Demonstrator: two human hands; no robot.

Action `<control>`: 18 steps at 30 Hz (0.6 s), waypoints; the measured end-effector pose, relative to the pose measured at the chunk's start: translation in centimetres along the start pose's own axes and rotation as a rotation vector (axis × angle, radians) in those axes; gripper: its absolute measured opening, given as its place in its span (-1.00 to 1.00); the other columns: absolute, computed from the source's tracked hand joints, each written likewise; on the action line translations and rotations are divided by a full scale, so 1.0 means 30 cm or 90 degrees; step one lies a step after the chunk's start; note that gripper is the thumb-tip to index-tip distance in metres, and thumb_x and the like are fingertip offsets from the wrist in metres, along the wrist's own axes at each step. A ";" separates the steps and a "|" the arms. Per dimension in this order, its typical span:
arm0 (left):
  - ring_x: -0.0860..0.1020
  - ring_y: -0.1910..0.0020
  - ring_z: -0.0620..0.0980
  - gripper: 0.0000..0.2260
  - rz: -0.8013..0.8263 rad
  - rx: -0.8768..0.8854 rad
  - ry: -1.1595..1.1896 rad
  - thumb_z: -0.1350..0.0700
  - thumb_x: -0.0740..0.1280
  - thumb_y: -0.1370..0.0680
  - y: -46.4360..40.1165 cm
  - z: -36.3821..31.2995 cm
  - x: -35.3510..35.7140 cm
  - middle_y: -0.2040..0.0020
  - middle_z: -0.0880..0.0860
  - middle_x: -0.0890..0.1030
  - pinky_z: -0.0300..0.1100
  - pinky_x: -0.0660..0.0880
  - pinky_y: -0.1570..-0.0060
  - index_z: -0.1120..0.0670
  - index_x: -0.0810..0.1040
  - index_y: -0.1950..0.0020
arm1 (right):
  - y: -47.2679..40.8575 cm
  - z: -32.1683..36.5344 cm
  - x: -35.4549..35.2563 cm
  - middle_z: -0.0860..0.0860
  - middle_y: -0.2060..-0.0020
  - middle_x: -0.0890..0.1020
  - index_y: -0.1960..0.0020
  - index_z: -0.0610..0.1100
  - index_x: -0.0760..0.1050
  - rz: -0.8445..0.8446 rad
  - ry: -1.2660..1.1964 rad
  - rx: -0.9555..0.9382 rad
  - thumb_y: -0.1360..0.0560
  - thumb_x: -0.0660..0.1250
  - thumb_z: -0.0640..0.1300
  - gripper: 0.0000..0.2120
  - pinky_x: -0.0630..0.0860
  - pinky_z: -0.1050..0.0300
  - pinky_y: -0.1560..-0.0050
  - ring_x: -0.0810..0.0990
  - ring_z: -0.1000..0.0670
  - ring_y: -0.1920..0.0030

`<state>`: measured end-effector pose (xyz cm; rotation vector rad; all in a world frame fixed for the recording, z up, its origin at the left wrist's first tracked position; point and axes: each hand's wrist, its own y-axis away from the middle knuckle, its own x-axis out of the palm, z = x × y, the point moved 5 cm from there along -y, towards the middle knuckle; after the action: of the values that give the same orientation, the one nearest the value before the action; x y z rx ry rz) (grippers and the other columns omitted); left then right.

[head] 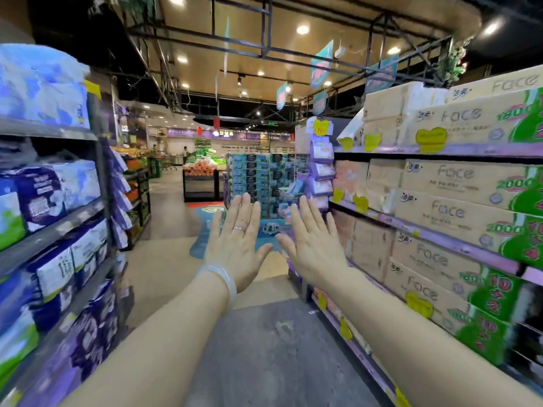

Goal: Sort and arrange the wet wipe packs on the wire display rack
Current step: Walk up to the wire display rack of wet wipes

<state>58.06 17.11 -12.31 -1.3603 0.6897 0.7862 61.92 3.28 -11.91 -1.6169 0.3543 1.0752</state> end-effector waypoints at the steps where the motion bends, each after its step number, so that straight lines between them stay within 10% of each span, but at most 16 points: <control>1: -0.64 -0.22 -0.04 -0.37 0.005 0.009 0.003 -0.25 -0.14 -0.56 -0.061 0.035 0.066 -0.28 -0.04 -0.59 0.01 -0.36 -0.43 0.01 -0.51 -0.32 | -0.067 0.005 0.071 0.00 -0.53 -0.20 -0.51 -0.06 -0.18 -0.002 -0.002 -0.003 -0.54 -0.14 0.25 -0.34 -0.30 -0.04 -0.46 -0.27 0.03 -0.51; 18: -0.69 -0.18 -0.10 -0.37 0.085 0.095 0.076 -0.26 -0.12 -0.55 -1.217 0.456 1.146 -0.24 -0.11 -0.60 -0.08 -0.43 -0.38 0.02 -0.45 -0.36 | -1.205 -0.290 1.150 -0.01 -0.53 -0.20 -0.51 -0.04 -0.18 0.072 0.025 0.072 -0.55 -0.14 0.23 -0.36 -0.28 -0.05 -0.46 -0.26 0.02 -0.52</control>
<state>107.45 32.31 -18.02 -1.2431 0.9231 0.7472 110.09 18.33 -16.89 -1.5332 0.5280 1.0897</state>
